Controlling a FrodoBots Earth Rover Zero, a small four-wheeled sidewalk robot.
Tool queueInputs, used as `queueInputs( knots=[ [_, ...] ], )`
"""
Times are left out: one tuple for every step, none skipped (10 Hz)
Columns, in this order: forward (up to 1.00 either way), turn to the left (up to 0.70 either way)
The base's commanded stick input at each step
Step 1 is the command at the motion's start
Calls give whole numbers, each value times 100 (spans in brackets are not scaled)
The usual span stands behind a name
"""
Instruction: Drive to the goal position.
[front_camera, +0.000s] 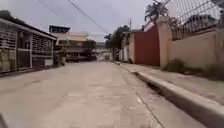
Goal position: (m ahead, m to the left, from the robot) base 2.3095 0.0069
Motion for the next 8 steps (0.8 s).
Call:
queueInputs(
  knots=[
    [100,0],
    [100,0],
    [100,0],
    [100,0],
    [100,15],
    [100,40],
    [100,40],
    [100,26]
  ],
)
